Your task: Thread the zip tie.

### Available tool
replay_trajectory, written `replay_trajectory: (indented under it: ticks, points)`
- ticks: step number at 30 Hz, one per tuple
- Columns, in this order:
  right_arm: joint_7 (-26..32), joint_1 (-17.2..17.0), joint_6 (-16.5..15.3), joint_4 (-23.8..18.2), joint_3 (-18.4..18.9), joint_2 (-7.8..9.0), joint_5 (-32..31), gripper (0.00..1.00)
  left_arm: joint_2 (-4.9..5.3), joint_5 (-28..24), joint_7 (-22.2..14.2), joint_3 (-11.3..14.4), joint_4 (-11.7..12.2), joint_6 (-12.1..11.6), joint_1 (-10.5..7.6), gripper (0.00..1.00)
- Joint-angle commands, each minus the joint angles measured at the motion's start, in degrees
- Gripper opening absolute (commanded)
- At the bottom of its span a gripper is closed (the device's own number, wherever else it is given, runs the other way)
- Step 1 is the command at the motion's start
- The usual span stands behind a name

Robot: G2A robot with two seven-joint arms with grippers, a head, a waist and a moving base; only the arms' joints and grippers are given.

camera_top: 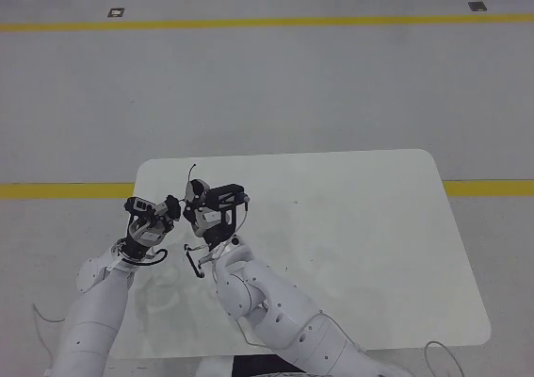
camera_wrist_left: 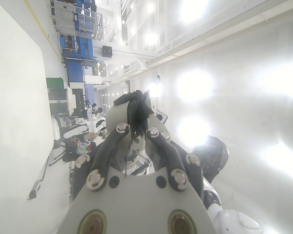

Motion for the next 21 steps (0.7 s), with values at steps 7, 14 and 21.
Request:
replay_trajectory:
  ticks: [7,14,21]
  points:
    - [0.17,0.06,0.15,0.43,-0.05,-0.03,0.04,0.0,0.0,0.0,0.0,0.0,0.0,0.0,0.0,0.0]
    - [0.76,0.08,0.07,0.64,-0.2,-0.02,-0.08,0.0,0.0,0.0,0.0,0.0,0.0,0.0,0.0,0.0]
    - [1.42,0.08,-0.17,0.89,-0.19,-0.02,-0.46,0.0,0.0,0.0,0.0,0.0,0.0,0.0,0.0,0.0]
